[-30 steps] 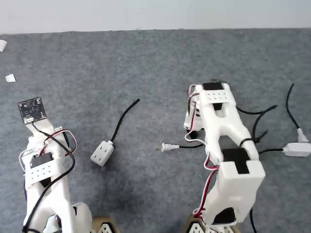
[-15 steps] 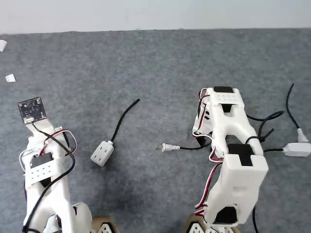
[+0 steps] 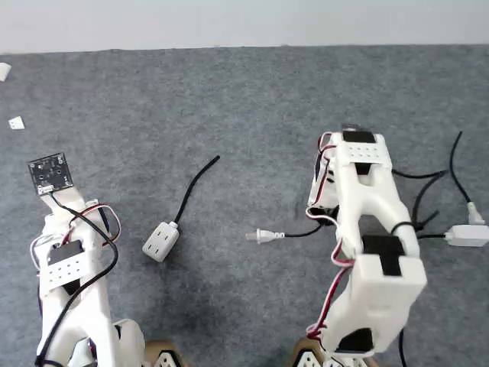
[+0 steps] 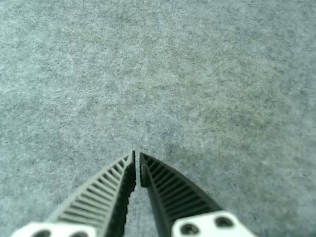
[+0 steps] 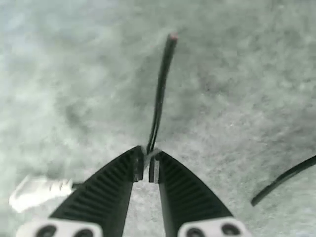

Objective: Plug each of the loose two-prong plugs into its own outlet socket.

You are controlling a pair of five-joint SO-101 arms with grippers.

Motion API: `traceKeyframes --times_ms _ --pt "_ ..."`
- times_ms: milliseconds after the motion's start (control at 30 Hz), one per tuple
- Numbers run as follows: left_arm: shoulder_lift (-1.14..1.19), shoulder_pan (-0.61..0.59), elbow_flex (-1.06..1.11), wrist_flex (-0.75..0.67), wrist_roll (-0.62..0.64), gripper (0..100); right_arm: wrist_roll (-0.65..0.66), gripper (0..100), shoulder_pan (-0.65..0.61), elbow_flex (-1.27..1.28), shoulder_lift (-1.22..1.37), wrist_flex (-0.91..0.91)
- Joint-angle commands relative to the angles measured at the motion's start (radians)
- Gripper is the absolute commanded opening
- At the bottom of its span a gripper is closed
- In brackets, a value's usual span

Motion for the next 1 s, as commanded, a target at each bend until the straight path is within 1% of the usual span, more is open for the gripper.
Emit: traceKeyframes --times_ms 0,67,167,267,367,433,467,533,667,733,800,900,967 --pt "-0.018 0.003 -0.002 -0.029 -0.005 2 0.109 0.9 -0.036 -0.072 -0.140 0.067" --pt "-0.018 0.003 -0.002 -0.028 -0.005 2 0.181 0.8 -0.062 -0.123 -0.173 0.102" --pt "-0.018 0.003 -0.002 -0.028 -0.005 2 0.391 0.8 -0.128 -0.213 -0.183 0.170" --pt "-0.018 0.003 -0.002 -0.028 -0.005 2 0.545 0.8 -0.193 -0.345 -0.179 0.266" --pt "-0.018 0.003 -0.002 -0.028 -0.005 2 0.568 0.8 -0.219 -0.509 -0.170 0.346" --pt "-0.018 0.003 -0.002 -0.028 -0.005 2 0.560 0.9 -0.219 -0.563 -0.156 0.360" --pt "-0.018 0.003 -0.002 -0.028 -0.005 2 0.531 1.2 -0.217 -0.563 -0.147 0.358" --pt "-0.018 0.003 -0.002 -0.028 -0.005 2 0.400 1.3 -0.217 -0.542 -0.116 0.358" --pt "-0.018 0.003 -0.002 -0.028 -0.005 2 0.020 4.7 -0.209 -0.450 -0.035 0.355" --pt "-0.018 0.003 -0.002 -0.028 -0.005 2 -0.130 5.3 -0.189 -0.407 0.005 0.335" --pt "-0.018 0.003 -0.002 -0.028 -0.005 2 -0.169 5.8 -0.143 -0.384 0.039 0.289" --pt "-0.018 0.003 -0.002 -0.028 -0.005 2 -0.207 5.9 -0.031 -0.350 0.094 0.214" --pt "-0.018 0.002 -0.002 -0.028 -0.005 2 -0.196 7.2 0.013 -0.318 0.131 0.171"
